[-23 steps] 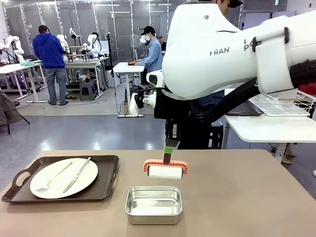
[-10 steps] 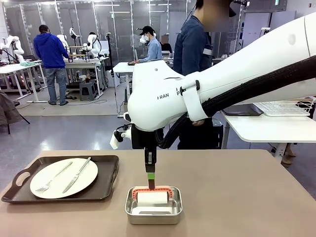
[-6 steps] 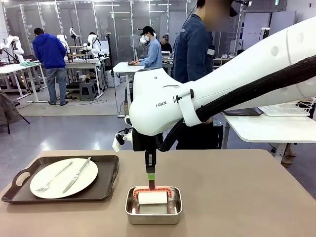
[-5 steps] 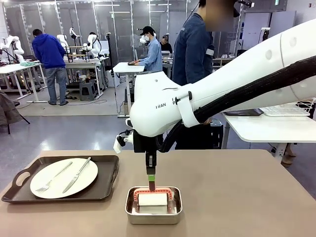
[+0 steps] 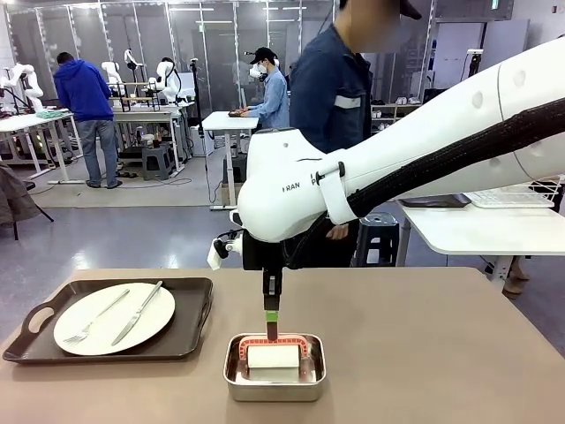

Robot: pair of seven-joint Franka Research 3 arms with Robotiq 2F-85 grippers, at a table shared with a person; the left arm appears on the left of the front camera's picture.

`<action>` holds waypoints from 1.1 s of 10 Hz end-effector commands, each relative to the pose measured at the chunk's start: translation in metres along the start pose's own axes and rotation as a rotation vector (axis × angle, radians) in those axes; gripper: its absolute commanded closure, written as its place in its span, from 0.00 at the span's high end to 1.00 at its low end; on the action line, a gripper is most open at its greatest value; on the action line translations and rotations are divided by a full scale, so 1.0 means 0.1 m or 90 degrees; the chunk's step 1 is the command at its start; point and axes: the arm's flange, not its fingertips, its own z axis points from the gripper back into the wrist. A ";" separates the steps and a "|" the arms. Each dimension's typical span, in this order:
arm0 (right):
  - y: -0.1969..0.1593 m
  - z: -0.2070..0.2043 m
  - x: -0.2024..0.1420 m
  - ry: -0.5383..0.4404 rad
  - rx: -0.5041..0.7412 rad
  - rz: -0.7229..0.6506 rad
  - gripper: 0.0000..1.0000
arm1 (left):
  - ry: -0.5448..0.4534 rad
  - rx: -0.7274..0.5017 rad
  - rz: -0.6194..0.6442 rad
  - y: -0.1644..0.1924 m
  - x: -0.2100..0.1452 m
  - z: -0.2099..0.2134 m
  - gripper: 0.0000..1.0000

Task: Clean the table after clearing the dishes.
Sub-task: Place the Lint Roller back on top of the Airtight Container.

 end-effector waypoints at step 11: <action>-0.14 0.53 -0.18 -0.044 -0.100 -0.003 1.00 | -0.003 -0.004 -0.008 -0.01 -0.03 0.03 1.00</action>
